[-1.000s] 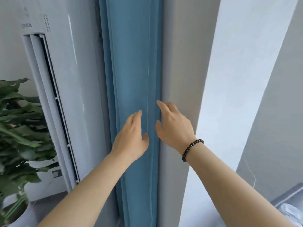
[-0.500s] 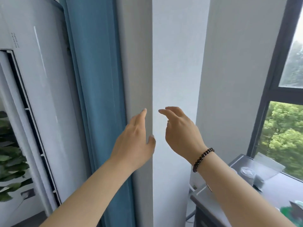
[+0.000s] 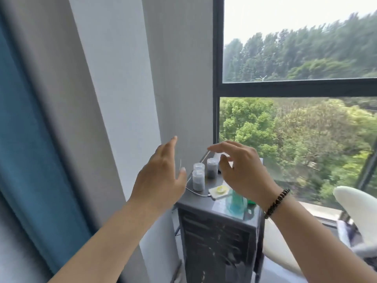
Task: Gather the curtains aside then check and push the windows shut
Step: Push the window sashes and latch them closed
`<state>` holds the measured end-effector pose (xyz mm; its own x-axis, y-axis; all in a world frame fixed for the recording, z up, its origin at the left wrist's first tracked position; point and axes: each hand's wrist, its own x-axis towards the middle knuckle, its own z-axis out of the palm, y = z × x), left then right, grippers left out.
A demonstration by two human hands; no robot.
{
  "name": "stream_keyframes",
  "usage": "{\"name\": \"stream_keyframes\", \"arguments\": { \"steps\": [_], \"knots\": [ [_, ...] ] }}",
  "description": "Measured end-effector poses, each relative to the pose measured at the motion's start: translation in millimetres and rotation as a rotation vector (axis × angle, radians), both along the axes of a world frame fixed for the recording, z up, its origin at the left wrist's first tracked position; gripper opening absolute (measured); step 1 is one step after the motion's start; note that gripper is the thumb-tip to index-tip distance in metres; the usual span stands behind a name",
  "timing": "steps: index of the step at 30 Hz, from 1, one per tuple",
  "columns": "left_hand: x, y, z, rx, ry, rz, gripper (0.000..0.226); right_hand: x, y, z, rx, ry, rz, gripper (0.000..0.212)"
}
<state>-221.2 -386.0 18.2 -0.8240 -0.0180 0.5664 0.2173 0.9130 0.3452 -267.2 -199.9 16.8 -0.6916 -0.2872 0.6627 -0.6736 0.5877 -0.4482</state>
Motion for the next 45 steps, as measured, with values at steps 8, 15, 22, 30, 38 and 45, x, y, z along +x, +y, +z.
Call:
{"name": "stream_keyframes", "arguments": {
  "steps": [8,15,22,30,38,45],
  "knots": [
    [31,105,-26,0.028,-0.083,-0.274,0.068,81,127,-22,0.024,-0.049,-0.229,0.033],
    [50,205,-29,-0.004,-0.081,-0.506,0.067,129,227,-37,-0.005,-0.006,-0.401,0.032],
    [61,329,-22,-0.045,-0.049,-0.667,0.062,164,340,-35,0.003,-0.004,-0.529,0.033],
    [70,480,-20,-0.008,-0.040,-0.758,0.065,195,482,-25,0.075,0.023,-0.622,0.031],
    [76,598,-25,0.005,-0.071,-0.852,0.066,232,598,-18,0.116,0.020,-0.743,0.029],
    [59,660,-38,0.003,-0.133,-0.921,0.068,251,653,-38,0.078,-0.069,-0.874,0.039]
  ]
}}
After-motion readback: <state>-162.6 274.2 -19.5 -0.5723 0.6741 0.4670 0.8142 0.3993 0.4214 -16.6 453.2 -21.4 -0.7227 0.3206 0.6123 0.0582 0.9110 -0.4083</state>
